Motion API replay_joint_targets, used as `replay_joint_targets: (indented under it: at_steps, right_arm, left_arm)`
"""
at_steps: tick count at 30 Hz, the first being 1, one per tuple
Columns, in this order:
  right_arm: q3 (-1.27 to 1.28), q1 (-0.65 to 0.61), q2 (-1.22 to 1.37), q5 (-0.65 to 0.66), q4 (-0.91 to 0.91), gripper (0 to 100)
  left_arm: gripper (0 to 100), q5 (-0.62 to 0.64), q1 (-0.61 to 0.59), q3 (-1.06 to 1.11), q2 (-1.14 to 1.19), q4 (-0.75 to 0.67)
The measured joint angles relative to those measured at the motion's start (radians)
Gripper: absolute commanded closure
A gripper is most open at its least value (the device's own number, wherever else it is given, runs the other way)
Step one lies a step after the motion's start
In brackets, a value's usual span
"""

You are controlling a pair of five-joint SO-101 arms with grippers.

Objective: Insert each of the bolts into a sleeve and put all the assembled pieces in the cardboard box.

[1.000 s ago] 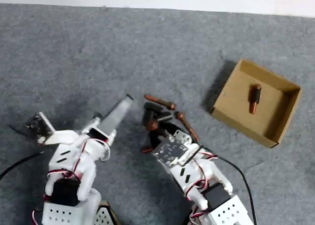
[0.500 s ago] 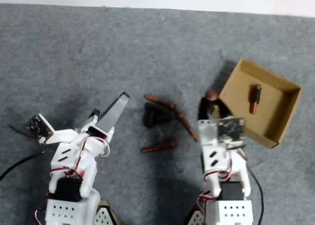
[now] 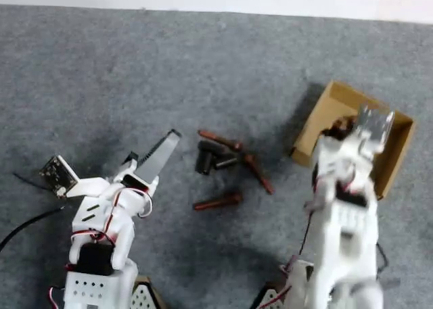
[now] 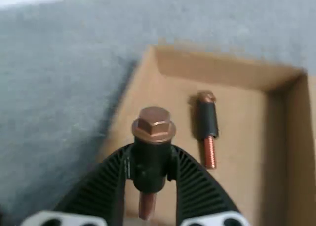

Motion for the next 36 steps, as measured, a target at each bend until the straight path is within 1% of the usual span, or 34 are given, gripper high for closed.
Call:
replay_joint_targets:
  at_steps: [4,6,12,14,18,21,25,28,30,33,36]
  right_arm:
    - [-0.196,0.048,0.359,-0.098,0.0,98.8]
    - [-0.261,0.054,0.471,-0.104,0.0,97.1]
    - [-0.333,0.046,0.508,-0.089,0.031,75.3]
    - [-0.334,0.035,0.508,-0.087,0.044,73.4]
    - [-0.336,0.008,0.494,-0.038,0.058,73.5]
    - [-0.293,-0.002,0.405,-0.028,0.091,73.5]
    - [-0.121,-0.086,0.176,-0.021,0.095,73.5]
    - [0.032,-0.196,-0.043,0.0,0.095,73.5]
    - [0.135,-0.262,-0.193,0.051,0.1,73.5]
    - [0.272,-0.4,-0.39,0.147,0.109,73.5]
    - [0.37,-0.526,-0.505,0.203,0.186,73.5]
  left_arm:
    - [35,-0.002,0.0,0.0,0.0,0.0]
    - [35,-0.003,0.0,0.0,0.0,0.0]
    - [35,-0.003,0.0,0.0,0.0,0.0]
    - [35,-0.003,0.0,0.0,0.0,0.0]
    - [35,-0.003,0.0,0.0,0.0,0.0]
    - [35,-0.003,0.0,0.0,0.0,0.0]
    - [35,-0.003,0.0,0.0,0.0,0.0]
    - [35,-0.003,0.0,0.008,0.0,0.0]
    - [35,-0.003,0.0,0.009,0.0,0.0]
    - [35,-0.003,0.0,0.009,0.0,0.0]
    - [35,-0.003,0.0,0.009,0.0,0.0]
